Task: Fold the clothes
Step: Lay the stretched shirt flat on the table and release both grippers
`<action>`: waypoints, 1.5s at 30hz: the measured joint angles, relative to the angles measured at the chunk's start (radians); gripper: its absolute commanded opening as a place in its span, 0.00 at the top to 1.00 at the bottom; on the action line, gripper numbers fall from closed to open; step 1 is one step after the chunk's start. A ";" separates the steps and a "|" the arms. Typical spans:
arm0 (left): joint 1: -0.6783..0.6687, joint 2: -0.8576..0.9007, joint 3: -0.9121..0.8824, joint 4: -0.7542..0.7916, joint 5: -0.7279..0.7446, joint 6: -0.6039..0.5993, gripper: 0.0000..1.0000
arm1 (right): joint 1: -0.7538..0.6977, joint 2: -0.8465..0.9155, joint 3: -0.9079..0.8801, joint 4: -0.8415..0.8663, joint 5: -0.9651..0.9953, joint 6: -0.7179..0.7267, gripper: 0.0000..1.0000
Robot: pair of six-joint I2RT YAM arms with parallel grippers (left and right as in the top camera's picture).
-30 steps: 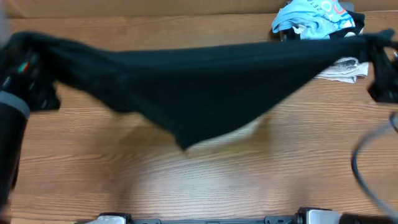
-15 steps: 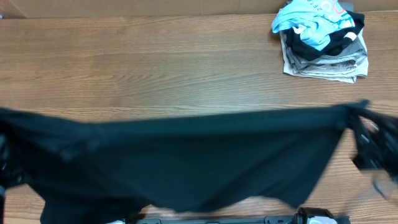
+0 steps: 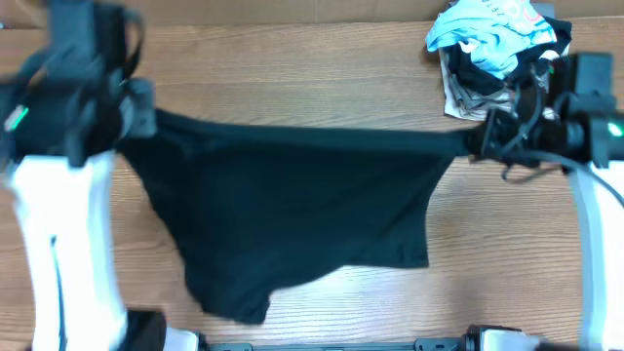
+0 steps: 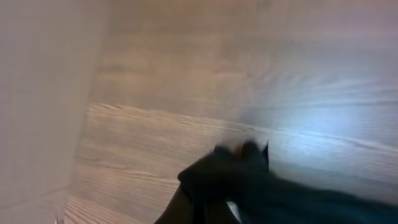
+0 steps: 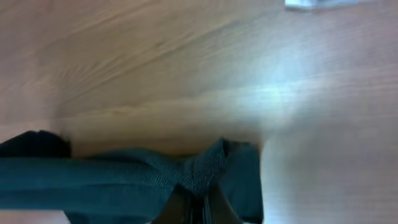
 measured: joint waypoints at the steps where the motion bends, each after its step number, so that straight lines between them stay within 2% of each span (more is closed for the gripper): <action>1: 0.000 0.041 -0.019 0.025 0.000 -0.002 0.96 | 0.001 0.037 -0.001 0.035 0.001 -0.006 0.96; 5: 0.000 0.203 -0.056 0.145 0.000 -0.001 0.96 | 0.021 0.194 -0.007 0.214 0.003 -0.026 0.96; 10: 0.001 0.372 -0.063 0.387 0.005 0.012 0.96 | 0.048 0.340 -0.013 0.443 0.004 -0.035 0.96; 15: 0.006 0.470 -0.066 0.585 0.047 0.031 0.96 | 0.058 0.392 -0.016 0.597 0.005 -0.034 0.95; 18: 0.009 0.490 -0.066 0.623 0.089 0.032 0.96 | 0.058 0.392 -0.016 0.642 0.005 -0.035 0.92; 22: 0.012 0.491 -0.065 0.581 0.140 0.042 0.96 | 0.058 0.392 -0.015 0.540 0.005 -0.019 0.93; 28: 0.012 0.491 -0.066 0.336 0.230 0.051 0.96 | 0.056 0.392 -0.015 0.275 -0.002 0.012 0.94; 34: 0.012 0.491 -0.066 0.167 0.304 0.045 0.96 | 0.044 0.392 -0.015 0.170 -0.006 0.019 0.94; 38: 0.012 0.490 -0.083 0.124 0.319 0.043 0.96 | 0.039 0.392 -0.015 0.126 0.019 0.021 0.94; 43: 0.012 0.490 -0.202 0.139 0.327 0.044 0.96 | 0.039 0.392 -0.015 0.088 0.047 0.021 0.93; 45: 0.012 0.490 -0.258 0.160 0.327 0.047 0.96 | 0.039 0.392 -0.015 0.082 0.056 0.021 0.85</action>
